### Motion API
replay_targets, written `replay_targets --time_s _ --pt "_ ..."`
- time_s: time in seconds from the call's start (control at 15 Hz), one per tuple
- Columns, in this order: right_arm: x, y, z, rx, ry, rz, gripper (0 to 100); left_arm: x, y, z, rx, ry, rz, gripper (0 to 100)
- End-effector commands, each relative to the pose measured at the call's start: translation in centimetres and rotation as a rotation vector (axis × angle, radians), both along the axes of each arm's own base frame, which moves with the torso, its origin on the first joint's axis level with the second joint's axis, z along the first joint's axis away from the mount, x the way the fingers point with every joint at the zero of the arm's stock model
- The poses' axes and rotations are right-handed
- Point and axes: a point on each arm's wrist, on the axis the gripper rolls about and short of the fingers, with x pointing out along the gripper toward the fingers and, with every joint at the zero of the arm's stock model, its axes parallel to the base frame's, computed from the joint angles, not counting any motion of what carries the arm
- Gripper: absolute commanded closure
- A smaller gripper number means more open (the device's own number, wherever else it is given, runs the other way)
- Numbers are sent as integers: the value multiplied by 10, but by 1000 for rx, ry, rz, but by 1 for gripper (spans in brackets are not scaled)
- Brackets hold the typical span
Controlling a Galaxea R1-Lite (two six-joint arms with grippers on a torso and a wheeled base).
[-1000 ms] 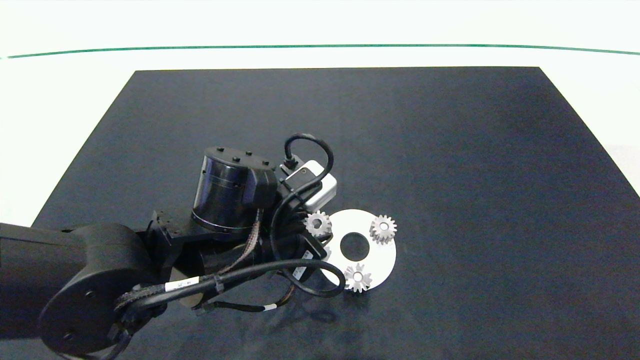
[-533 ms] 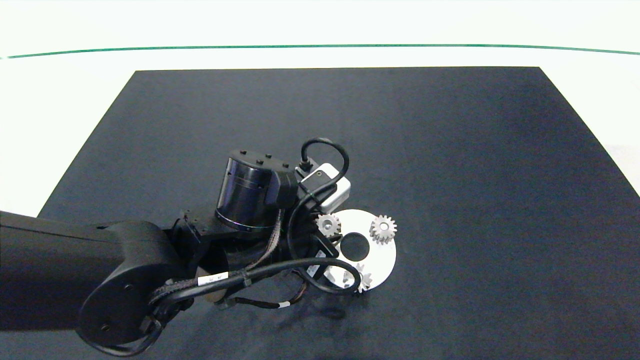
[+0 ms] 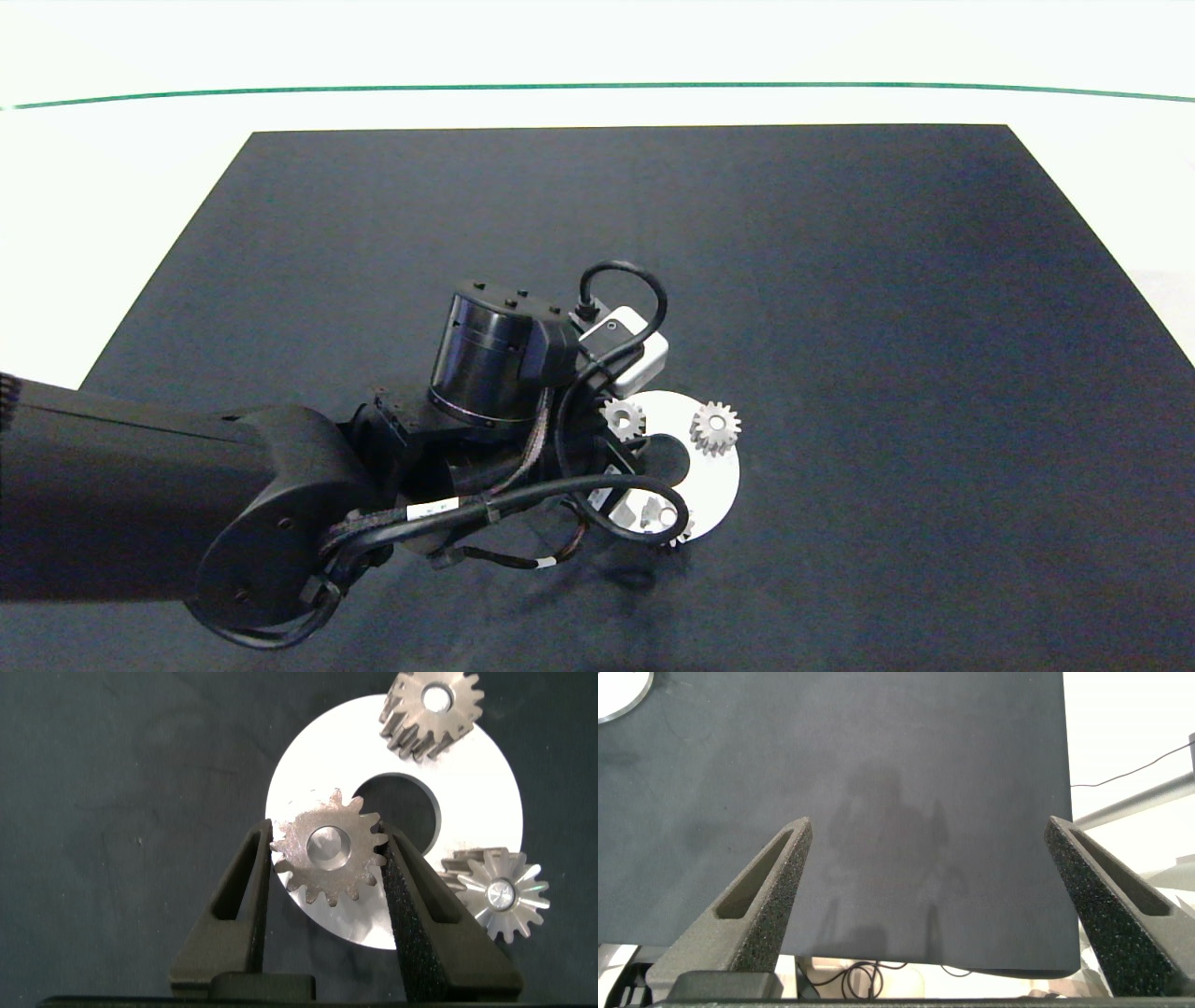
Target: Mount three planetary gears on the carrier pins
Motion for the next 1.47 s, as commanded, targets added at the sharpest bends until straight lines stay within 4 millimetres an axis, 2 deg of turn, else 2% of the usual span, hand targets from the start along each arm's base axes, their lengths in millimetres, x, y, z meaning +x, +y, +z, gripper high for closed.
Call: replay_targets --time_s 0.07,1.47 --pt "0 0 0 -2 1 -2 0 1 -1 -1 1 -2 1 96" --pt "-1 0 1 -1 -3 -2 0 8 3 -1 -6 1 25 96"
